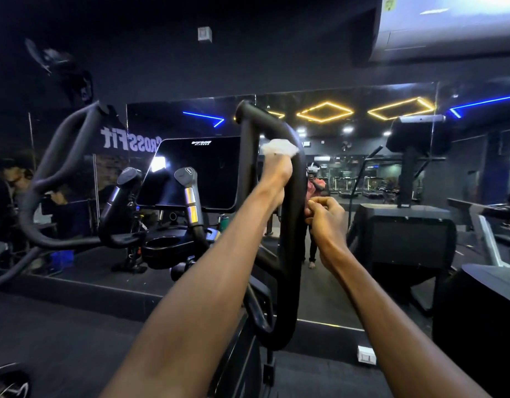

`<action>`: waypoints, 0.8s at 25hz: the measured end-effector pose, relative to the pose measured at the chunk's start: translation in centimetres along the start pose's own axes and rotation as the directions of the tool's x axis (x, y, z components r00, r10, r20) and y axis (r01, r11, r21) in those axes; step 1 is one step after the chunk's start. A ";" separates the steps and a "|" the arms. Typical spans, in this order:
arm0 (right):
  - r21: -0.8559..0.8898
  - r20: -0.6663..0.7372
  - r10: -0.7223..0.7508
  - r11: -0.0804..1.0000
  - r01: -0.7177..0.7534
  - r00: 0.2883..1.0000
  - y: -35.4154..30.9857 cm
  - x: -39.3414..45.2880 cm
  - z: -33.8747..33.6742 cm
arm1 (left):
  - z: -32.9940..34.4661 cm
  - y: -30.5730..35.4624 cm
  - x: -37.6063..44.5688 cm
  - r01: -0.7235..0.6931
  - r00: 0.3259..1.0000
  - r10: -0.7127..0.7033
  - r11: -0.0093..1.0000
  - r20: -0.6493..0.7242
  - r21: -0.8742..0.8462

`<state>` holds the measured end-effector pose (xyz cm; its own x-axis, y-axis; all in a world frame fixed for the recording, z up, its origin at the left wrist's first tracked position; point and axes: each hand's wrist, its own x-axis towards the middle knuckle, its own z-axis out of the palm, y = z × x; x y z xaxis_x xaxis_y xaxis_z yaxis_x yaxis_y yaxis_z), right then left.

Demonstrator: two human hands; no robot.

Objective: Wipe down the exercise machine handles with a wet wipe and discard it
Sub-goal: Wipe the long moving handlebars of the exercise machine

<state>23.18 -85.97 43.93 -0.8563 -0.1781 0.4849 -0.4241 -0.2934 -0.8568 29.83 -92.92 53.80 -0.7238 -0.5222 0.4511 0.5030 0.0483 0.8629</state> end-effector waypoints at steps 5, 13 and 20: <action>-0.088 0.038 -0.015 0.996 0.018 0.999 0.4 0.3 0.0 | 0.7 3.3 3.1 0.006 0.987 -0.045 0.970 -0.154 -0.244; -0.294 -0.107 -0.411 0.883 0.366 0.905 -2.9 -1.2 -0.4 | -2.9 -0.1 -0.2 -0.193 0.973 0.211 0.518 0.094 0.834; -0.162 0.252 -0.452 0.852 0.498 0.856 -6.6 -2.1 4.5 | -7.8 -0.1 -1.9 -0.472 0.824 0.516 0.394 0.235 0.789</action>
<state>29.10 -87.85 49.34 -0.4665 -0.2567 0.8465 -0.8355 -0.1862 -0.5170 34.90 -98.60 51.09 -0.4472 -0.2054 0.8706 0.1668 0.9371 0.3067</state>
